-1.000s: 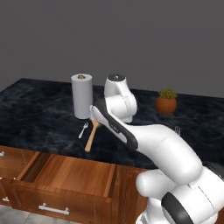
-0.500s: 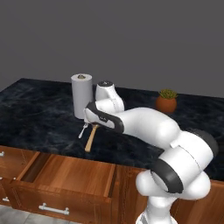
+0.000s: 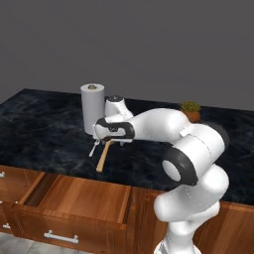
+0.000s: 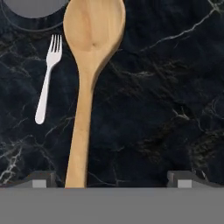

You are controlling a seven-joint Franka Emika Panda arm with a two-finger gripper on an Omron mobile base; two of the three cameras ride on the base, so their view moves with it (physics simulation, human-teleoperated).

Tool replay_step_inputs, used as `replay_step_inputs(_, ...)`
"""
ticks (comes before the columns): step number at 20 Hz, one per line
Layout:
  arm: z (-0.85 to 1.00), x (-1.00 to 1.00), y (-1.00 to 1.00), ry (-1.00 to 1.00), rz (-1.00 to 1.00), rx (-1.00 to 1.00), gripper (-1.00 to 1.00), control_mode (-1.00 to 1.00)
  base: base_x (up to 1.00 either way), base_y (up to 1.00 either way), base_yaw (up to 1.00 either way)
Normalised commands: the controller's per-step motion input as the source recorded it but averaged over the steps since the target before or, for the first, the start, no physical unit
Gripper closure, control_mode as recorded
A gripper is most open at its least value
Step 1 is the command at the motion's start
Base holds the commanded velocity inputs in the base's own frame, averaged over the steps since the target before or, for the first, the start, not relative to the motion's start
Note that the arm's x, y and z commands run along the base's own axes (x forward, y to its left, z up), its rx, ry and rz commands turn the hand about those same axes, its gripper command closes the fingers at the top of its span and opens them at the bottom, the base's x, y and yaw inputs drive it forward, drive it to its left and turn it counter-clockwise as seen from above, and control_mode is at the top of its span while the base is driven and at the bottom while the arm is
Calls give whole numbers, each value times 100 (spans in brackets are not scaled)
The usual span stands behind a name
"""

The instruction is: Organize the utensils by type. Pick up the wooden spoons from the counter and place them in the open cabinet. Then pick up the metallic utensils from the counter and place them in the open drawer.

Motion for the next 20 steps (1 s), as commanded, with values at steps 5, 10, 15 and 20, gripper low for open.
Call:
replay_step_inputs(5,-35,40,9,1,0,0,-100,-100,0,0,0)
replay_step_inputs(10,-22,53,25,10,-1,0,-100,-100,0,0,0)
replay_step_inputs(15,-35,31,21,11,-2,-1,-100,-100,0,0,0)
replay_step_inputs(20,-33,27,14,2,0,-1,-100,-100,0,0,0)
